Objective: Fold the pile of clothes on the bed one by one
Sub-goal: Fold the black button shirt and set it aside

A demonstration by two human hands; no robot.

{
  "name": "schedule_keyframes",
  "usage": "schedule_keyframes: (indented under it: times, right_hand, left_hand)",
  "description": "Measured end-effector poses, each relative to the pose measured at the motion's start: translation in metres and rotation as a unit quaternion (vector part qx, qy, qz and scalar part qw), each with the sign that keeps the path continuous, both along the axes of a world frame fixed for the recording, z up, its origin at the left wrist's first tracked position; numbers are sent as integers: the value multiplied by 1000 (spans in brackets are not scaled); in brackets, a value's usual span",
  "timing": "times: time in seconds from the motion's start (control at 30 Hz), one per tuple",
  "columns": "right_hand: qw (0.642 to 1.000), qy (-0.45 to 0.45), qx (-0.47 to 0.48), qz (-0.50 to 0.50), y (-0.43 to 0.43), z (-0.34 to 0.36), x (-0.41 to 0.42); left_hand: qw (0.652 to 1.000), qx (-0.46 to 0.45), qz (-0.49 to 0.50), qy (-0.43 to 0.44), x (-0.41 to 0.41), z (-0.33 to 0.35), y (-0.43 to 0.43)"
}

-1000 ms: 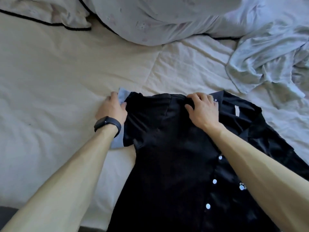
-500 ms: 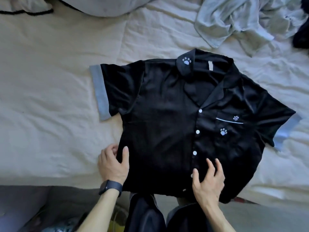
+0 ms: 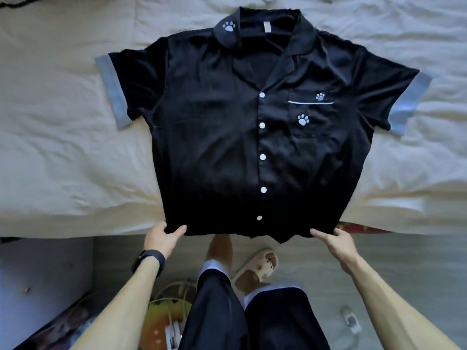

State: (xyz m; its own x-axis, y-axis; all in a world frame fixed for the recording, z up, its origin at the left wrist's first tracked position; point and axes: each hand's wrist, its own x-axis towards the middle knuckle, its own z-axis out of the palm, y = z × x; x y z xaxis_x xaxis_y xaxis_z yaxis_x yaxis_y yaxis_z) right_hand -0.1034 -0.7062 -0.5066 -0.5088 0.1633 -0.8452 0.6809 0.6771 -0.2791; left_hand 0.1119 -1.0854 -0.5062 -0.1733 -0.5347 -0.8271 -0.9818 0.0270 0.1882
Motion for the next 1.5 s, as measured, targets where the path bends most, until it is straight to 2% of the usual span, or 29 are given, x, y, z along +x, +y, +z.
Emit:
schedule_keyframes:
  times: [0.1,0.2,0.37,0.47,0.6,0.7,0.8,0.97,1.1,1.2,1.27,1.33,1.4,1.43,1.5]
  right_hand:
    - [998,59,-22,-16,31,-3,17]
    - [990,127,5,-59,61,3,30]
    - [990,137,35,5,91,10,38]
    - [984,160,74,-4,98,5,38]
    - [982,156,96,37,95,-3,40]
    - [967,208,135,57,73,2,41]
    - [927,313,125,166,35,11,30]
    - [828,434,76,346,-40,9,-22]
    - [782,406,108,461,-58,-16,-70]
    - [767,364,136,511,-38,-38,-90]
    - [760,346,125,535,-32,-41,-96]
    - [773,328,88,536,-35,-30,-104]
    - [801,307,37,513,-35,-12,-114]
    - [826,311,5,470,-33,-3,-121]
    - [886,347,-52,302,-27,15,-143]
  left_hand:
    - [1000,-15,-4,7,21,2,3]
    - [999,-39,-5,26,35,16,14]
    - [991,-131,-22,3,54,25,33]
    - [980,-198,-12,-36,60,25,41]
    - [976,-200,11,-84,48,23,52]
    - [972,-225,8,-67,18,27,70]
    - [957,-270,-108,18,-32,30,91]
    - [886,-278,-343,142,-150,22,114]
    - [813,-267,-489,170,-218,0,113]
    - [806,-202,-542,126,-230,-22,110]
    - [807,-196,-545,114,-230,-28,108]
    - [800,-210,-553,101,-235,-25,107]
    - [783,-233,-568,99,-246,-15,107]
    - [769,-250,-578,110,-256,-8,106]
    - [740,-275,-598,139,-290,7,105]
